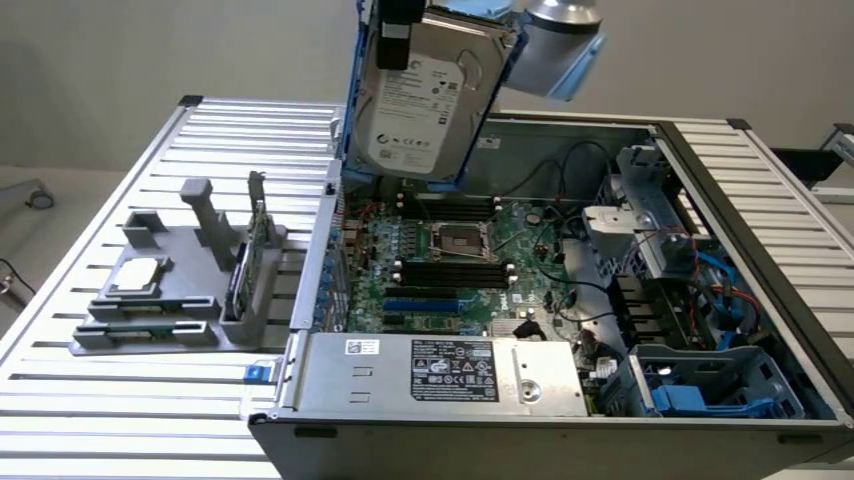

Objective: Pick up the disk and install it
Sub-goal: 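Pick up the disk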

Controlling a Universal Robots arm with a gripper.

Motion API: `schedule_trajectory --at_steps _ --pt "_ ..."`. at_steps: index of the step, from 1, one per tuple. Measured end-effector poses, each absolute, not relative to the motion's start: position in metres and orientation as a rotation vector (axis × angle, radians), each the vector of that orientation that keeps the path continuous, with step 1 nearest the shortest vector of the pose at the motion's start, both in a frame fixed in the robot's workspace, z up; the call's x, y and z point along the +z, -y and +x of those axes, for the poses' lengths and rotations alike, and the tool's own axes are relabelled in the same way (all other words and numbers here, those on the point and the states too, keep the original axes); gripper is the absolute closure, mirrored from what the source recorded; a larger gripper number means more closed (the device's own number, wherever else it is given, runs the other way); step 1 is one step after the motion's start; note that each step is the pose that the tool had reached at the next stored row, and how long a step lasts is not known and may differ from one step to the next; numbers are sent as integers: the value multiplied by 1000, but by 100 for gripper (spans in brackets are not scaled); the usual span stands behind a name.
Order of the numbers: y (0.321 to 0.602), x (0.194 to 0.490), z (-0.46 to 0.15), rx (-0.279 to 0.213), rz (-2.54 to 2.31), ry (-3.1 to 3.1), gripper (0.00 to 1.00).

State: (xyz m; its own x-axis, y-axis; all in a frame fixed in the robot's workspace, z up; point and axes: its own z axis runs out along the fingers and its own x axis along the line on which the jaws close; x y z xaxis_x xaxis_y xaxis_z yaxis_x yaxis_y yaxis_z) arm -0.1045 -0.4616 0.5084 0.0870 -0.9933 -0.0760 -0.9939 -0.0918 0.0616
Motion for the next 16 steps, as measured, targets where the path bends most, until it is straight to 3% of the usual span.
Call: schedule_trajectory --at_steps 8,16 --pt "473 508 -69 154 -2307 -2108 67" --pt "482 507 -47 113 -2292 -2091 67"
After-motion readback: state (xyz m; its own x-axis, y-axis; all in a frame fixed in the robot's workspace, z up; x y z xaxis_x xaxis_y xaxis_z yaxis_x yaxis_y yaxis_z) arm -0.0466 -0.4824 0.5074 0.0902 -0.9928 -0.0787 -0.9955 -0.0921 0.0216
